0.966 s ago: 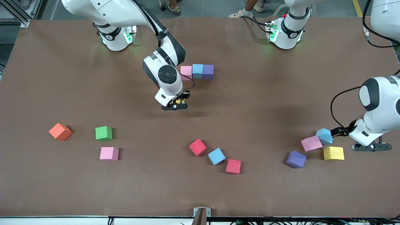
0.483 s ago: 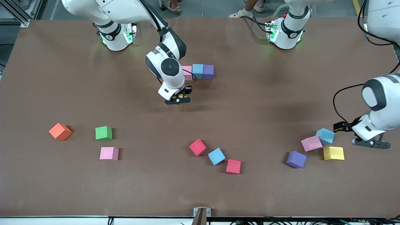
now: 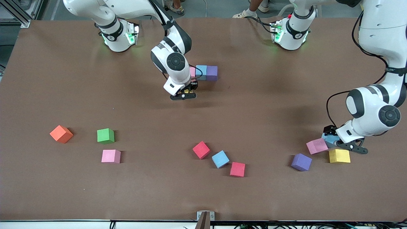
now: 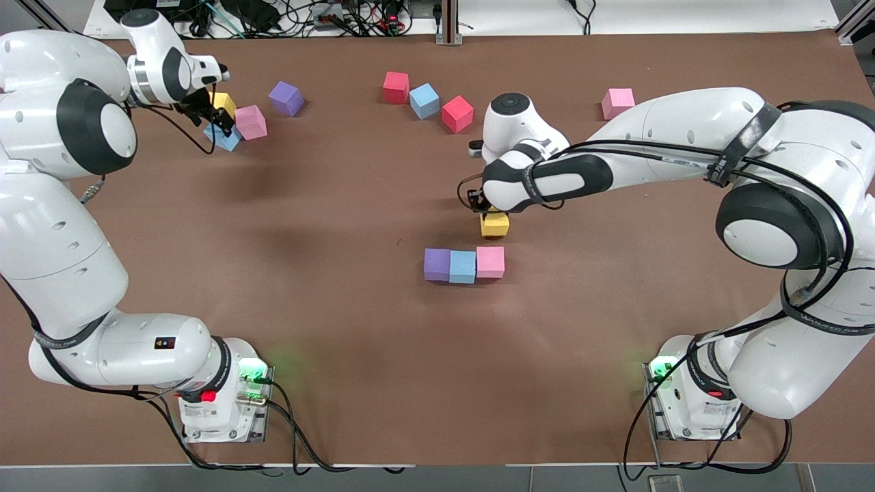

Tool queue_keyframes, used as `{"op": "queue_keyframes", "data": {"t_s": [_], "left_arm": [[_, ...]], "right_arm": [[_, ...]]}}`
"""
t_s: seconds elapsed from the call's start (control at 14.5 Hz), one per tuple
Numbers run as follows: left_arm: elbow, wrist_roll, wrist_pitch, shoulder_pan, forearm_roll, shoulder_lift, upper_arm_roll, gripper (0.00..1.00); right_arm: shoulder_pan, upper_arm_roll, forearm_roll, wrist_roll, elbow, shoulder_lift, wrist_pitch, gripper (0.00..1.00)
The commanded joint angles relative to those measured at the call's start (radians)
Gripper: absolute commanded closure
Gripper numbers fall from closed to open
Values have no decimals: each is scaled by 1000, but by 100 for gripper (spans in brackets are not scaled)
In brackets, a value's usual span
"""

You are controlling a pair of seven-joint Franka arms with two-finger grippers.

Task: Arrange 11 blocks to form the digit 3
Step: 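Place the yellow cube by the pink cube while the left gripper lifts blue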

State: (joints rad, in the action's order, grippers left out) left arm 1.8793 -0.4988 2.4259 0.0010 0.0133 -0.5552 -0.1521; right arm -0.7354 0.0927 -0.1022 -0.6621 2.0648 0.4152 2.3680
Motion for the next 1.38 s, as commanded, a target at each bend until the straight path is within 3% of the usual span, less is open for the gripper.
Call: {"op": "queue_keyframes", "data": {"t_s": [0.0, 0.07, 0.14, 0.34, 0.62, 0.83, 1.31], "left_arm": [[20, -23, 33, -3, 24, -3, -6, 7], [18, -14, 22, -3, 24, 0, -7, 32], [9, -14, 0, 2, 13, 6, -9, 64], [-105, 35, -199, 2, -38, 8, -12, 91], [-262, 167, -463, 7, -38, 40, -15, 96], [-270, 293, -482, 7, -27, 69, -15, 96], [-302, 364, -482, 1, -38, 78, -7, 95]], "right_arm": [[-12, -2, -17, -17, 46, -39, 4, 58], [-15, -2, -28, -19, 46, -39, 4, 58], [-15, -2, -39, -20, 47, -39, 4, 58], [-30, -2, -39, -20, 52, -38, 4, 58], [-33, -1, -53, -22, 54, -35, 7, 58], [-51, -2, -93, -22, 55, -38, 4, 58], [-58, -2, -93, -20, 55, -38, -13, 58]]}}
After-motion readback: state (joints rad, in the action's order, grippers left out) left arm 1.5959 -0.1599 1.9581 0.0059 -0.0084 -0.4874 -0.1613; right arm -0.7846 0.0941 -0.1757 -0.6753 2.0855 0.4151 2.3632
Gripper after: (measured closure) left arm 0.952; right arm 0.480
